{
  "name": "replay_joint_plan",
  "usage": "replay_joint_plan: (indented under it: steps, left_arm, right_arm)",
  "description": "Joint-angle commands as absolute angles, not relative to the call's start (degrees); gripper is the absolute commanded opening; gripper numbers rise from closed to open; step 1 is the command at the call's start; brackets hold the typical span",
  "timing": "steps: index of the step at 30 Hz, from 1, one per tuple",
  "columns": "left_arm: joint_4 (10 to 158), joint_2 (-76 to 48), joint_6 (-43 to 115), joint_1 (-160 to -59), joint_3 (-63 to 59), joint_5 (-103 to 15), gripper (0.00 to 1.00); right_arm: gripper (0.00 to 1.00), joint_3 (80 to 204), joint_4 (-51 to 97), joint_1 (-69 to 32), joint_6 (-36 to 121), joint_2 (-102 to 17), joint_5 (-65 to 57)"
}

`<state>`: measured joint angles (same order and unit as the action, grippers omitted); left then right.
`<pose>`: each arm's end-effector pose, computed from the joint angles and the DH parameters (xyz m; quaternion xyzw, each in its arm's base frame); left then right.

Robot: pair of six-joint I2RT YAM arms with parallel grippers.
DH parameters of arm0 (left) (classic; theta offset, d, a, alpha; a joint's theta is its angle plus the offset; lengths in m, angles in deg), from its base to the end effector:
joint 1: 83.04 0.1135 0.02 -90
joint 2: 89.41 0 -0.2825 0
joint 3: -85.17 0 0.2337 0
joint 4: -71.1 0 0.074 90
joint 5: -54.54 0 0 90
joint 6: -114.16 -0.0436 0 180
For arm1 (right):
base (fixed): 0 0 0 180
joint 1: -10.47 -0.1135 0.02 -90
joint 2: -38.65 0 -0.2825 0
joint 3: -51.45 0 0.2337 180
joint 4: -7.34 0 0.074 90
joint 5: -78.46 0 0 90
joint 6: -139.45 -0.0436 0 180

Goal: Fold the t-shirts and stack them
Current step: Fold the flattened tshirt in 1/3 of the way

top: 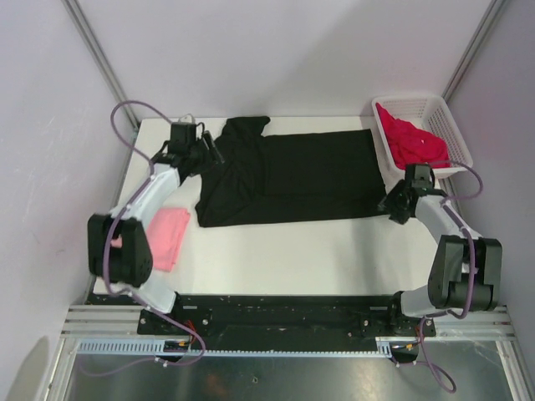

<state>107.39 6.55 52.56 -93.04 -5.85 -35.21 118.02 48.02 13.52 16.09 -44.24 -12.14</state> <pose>0.3650 -0.0642 0.2968 -0.1465 0.8989 -0.1339 0.3906 0.2730 -0.0150 0.2295 0.3010 0.9103 0.0694 0.2754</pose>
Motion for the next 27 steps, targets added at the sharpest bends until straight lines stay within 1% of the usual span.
replay_joint_plan:
  steps: [1,7,14,18,23,27]
  left_arm:
    - [106.5,-4.6,61.0,-93.4,3.6,-34.6,0.64]
    - [106.4,-13.7,64.0,-93.4,15.1,-35.0,0.62]
    - [105.1,-17.3,65.7,-93.4,23.8,-36.8,0.61]
    - [104.3,-18.4,65.7,-93.5,26.7,-36.9,0.6]
    - [104.0,-19.5,65.4,-93.3,28.6,-35.7,0.6]
    - [103.5,-19.9,65.4,-93.3,29.7,-34.9,0.6]
  right_arm:
    - [0.48,114.3,47.3,18.7,15.4,-40.4,-8.0]
    - [0.49,112.2,42.3,22.6,14.1,-41.4,-5.7]
    - [0.51,112.1,35.3,23.5,11.7,-46.0,-4.9]
    - [0.52,112.1,33.6,23.6,11.0,-49.0,-5.4]
    - [0.51,112.1,34.3,23.7,11.8,-51.7,-9.0]
    - [0.49,112.1,33.6,23.7,12.0,-52.9,-10.8]
